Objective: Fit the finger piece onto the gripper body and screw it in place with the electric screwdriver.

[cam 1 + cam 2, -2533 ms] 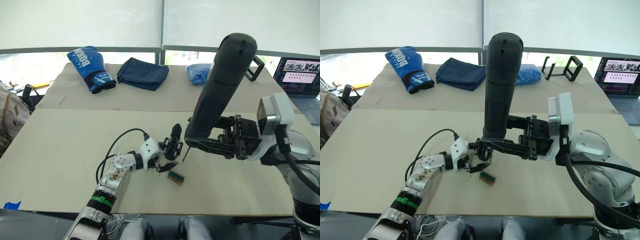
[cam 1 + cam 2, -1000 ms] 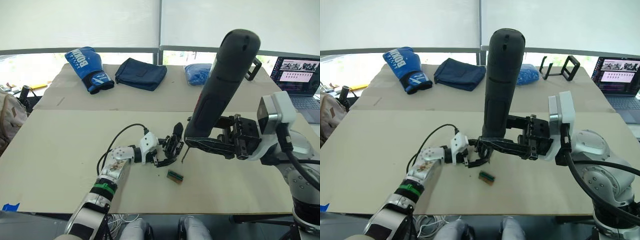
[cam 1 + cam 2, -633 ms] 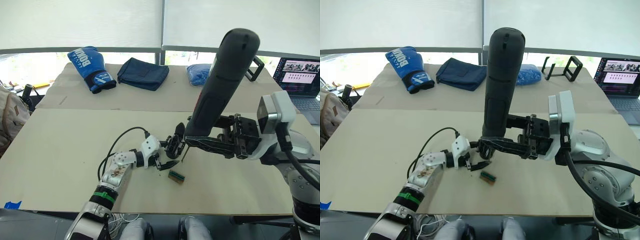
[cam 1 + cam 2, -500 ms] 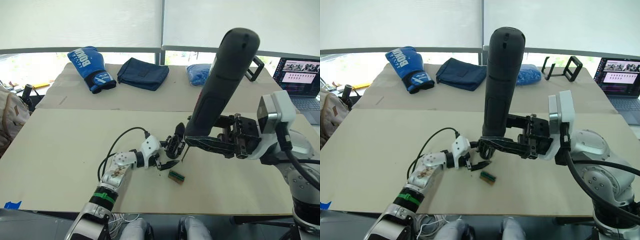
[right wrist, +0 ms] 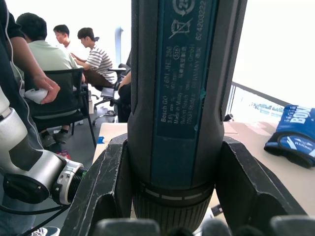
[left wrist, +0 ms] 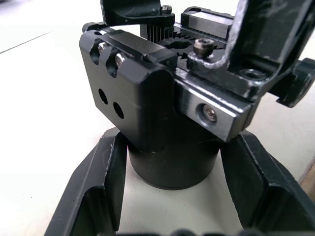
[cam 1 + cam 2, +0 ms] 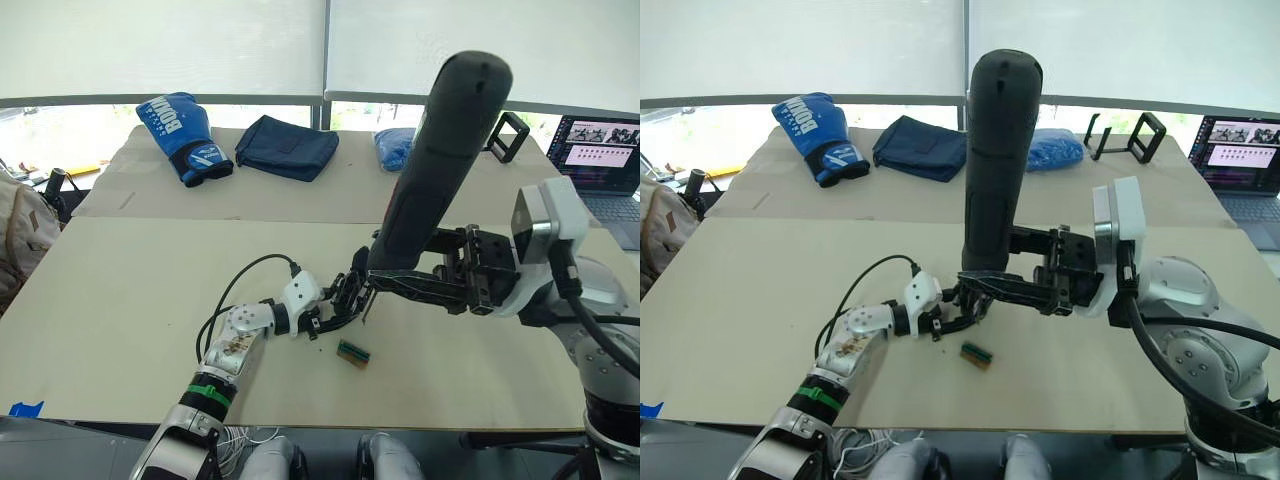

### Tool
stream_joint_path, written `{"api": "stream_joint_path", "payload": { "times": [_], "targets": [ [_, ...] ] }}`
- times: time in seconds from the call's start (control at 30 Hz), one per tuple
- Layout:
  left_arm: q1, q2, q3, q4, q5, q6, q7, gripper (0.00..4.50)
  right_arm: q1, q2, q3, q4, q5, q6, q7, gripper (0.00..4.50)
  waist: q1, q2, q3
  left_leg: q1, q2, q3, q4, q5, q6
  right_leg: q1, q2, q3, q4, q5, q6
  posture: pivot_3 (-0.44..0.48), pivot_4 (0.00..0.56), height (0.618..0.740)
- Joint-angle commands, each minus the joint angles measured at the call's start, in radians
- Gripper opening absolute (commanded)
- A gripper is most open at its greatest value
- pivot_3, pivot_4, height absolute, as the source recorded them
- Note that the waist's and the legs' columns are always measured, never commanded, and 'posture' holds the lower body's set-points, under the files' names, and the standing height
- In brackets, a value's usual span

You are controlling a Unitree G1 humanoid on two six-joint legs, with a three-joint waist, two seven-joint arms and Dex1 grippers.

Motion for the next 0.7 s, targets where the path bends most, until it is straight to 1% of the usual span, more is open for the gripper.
{"api": "stream_joint_path", "payload": {
  "times": [0.03, 0.2, 0.3, 0.4, 0.57, 0.7],
  "targets": [
    [-0.004, -0.007, -0.038, 0.029, 0.024, 0.000, -0.012, 2.26, -0.069, 0.021, -0.012, -0.011, 0.059, 0.001, -0.017, 1.94, 0.000, 0.000, 0.000, 0.000, 0.000, 0.000, 0.000, 0.000, 0.000, 0.000, 0.000, 0.000, 0.000, 0.000, 0.000, 0.000, 0.150, 0.740],
    [-0.013, -0.007, -0.046, 0.040, 0.026, -0.001, -0.016, 2.26, -0.163, 0.058, 0.017, 0.029, 0.068, 0.019, -0.030, 1.94, 0.006, 0.000, 0.000, 0.000, 0.000, 0.000, 0.000, 0.000, 0.000, 0.000, 0.000, -0.001, 0.000, 0.000, 0.000, 0.000, 0.150, 0.740],
    [-0.011, -0.006, -0.049, 0.036, 0.023, 0.013, -0.017, 2.26, -0.235, 0.094, 0.065, 0.071, 0.019, 0.013, -0.030, 1.94, 0.003, 0.000, 0.000, 0.000, 0.000, 0.000, 0.001, 0.000, 0.001, 0.000, -0.001, -0.001, 0.000, 0.000, 0.000, 0.000, 0.150, 0.740],
    [-0.005, -0.004, -0.051, 0.026, 0.022, 0.024, -0.018, 2.26, -0.270, 0.127, 0.108, 0.111, -0.052, -0.009, -0.020, 1.94, 0.005, 0.000, 0.000, -0.001, 0.000, 0.000, 0.001, 0.000, 0.000, 0.000, 0.000, -0.002, 0.000, 0.000, 0.000, 0.000, 0.150, 0.740],
    [0.000, 0.000, -0.053, 0.017, 0.020, 0.036, -0.019, 2.26, -0.267, 0.148, 0.163, 0.159, -0.184, -0.062, 0.036, 1.94, 0.004, 0.000, 0.000, -0.002, -0.001, 0.000, 0.001, 0.000, 0.001, 0.000, 0.000, -0.003, -0.001, 0.000, 0.000, 0.000, 0.150, 0.740],
    [0.003, 0.003, -0.052, 0.016, 0.020, 0.042, -0.018, 2.26, -0.246, 0.168, 0.170, 0.177, -0.235, -0.093, 0.063, 1.94, 0.003, 0.000, 0.000, -0.003, -0.001, 0.000, 0.001, 0.000, 0.001, 0.000, 0.001, -0.003, -0.001, 0.000, 0.000, 0.000, 0.150, 0.740]
  ]
}}
